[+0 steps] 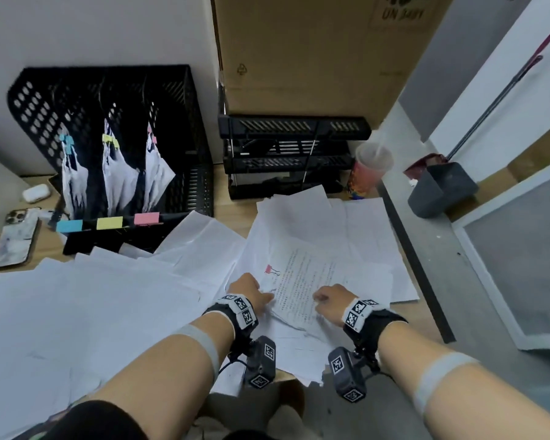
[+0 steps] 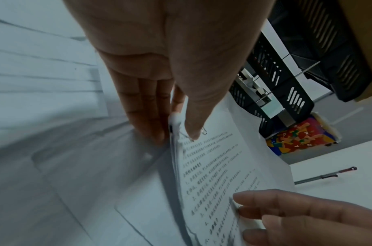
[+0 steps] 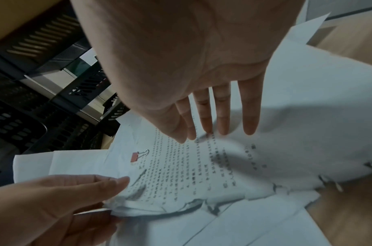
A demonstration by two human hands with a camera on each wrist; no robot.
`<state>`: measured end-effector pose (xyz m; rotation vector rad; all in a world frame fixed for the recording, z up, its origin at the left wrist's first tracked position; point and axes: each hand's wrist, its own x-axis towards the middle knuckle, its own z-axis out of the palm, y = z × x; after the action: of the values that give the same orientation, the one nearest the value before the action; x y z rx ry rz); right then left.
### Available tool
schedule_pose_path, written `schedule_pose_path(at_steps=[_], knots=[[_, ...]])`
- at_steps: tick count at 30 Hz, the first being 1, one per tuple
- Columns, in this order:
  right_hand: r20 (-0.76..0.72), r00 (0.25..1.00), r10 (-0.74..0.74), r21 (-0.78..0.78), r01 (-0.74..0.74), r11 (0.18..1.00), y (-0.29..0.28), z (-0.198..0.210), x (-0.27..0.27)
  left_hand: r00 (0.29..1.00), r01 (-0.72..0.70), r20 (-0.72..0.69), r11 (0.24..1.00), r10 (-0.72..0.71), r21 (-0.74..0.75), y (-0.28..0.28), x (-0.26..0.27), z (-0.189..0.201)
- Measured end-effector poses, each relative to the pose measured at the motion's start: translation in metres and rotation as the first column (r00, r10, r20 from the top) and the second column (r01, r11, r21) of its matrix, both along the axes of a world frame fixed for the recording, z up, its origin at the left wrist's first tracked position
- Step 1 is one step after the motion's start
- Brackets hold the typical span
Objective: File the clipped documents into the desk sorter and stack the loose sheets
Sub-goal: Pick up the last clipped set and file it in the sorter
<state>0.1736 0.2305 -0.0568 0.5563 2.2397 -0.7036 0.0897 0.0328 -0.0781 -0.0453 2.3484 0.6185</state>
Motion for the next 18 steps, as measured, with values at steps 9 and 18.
schedule_pose_path(at_steps=[9,18], knots=[[-0.187,0.982,-0.033,0.076,0.048,0.996,0.019,0.008,-0.021,0.969,-0.242,0.128,0.918,0.211,0.315,0.000,0.006,0.022],[-0.287,0.957,0.037,-0.011,-0.041,0.999,-0.019,0.053,-0.086,0.908,-0.412,0.120,0.802,0.402,0.433,-0.078,-0.009,0.099]])
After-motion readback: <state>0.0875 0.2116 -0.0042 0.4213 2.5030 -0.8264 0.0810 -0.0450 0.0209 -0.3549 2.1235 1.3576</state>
